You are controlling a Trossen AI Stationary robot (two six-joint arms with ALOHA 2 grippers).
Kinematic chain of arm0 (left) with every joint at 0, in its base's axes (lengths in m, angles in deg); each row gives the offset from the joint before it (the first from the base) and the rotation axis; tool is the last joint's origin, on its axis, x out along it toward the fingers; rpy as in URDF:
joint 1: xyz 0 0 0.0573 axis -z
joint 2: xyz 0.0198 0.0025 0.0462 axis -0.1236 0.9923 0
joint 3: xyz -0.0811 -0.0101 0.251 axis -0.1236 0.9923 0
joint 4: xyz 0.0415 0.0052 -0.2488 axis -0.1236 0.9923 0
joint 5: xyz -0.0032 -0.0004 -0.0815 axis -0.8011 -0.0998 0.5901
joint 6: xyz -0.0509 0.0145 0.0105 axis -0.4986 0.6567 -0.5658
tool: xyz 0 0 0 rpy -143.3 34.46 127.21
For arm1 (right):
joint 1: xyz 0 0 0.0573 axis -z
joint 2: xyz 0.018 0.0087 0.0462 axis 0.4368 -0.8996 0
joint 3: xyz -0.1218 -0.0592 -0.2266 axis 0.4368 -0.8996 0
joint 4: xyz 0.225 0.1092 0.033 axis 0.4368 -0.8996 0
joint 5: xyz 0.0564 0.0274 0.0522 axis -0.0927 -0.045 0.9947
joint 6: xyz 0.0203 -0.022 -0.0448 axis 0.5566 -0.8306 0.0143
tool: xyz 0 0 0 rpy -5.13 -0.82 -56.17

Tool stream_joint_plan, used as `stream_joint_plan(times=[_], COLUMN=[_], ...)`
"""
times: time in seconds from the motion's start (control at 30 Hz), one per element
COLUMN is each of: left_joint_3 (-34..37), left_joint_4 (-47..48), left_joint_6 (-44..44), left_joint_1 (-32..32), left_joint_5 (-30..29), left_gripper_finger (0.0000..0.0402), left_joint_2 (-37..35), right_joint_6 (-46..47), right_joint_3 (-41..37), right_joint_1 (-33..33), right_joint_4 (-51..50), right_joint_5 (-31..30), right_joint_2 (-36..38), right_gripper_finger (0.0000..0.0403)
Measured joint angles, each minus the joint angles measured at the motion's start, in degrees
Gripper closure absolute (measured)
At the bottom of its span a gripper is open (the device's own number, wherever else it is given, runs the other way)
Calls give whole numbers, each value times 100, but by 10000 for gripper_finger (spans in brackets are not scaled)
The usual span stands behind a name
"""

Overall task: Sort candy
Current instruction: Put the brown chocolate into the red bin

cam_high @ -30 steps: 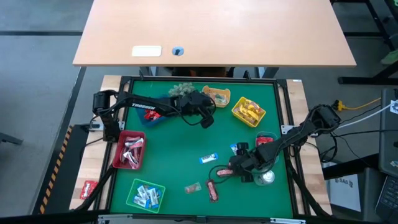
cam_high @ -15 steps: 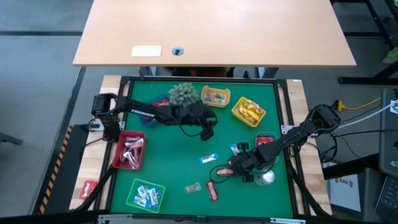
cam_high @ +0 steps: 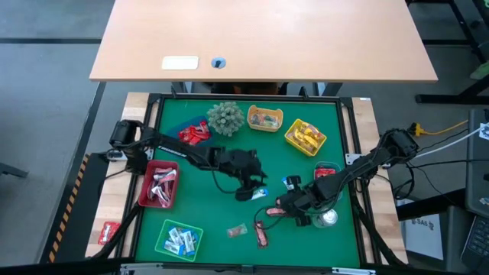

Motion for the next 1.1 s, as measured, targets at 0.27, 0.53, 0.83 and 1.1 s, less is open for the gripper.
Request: stream_joint_plan(times=[0.27, 0.53, 0.83, 1.1], left_joint_3=[0, 0, 0, 0], left_joint_4=[-24, -47, -48, -40], left_joint_6=[68, 1203, 3431, 3705], left_joint_1=[562, 990, 1460, 1631], left_joint_5=[-176, -1070, -2132, -2405], left_gripper_finger=[272, 272, 272, 272], left_joint_2=[0, 0, 0, 0], right_joint_6=[-198, -441, 6, 11], right_joint_3=[827, 1156, 1393, 1408], right_joint_1=[2, 41, 339, 632], right_joint_4=[-554, -393, -88, 272], right_joint_5=[-918, -893, -16, 903], right_joint_2=[0, 0, 0, 0], right_gripper_finger=[332, 332, 331, 331])
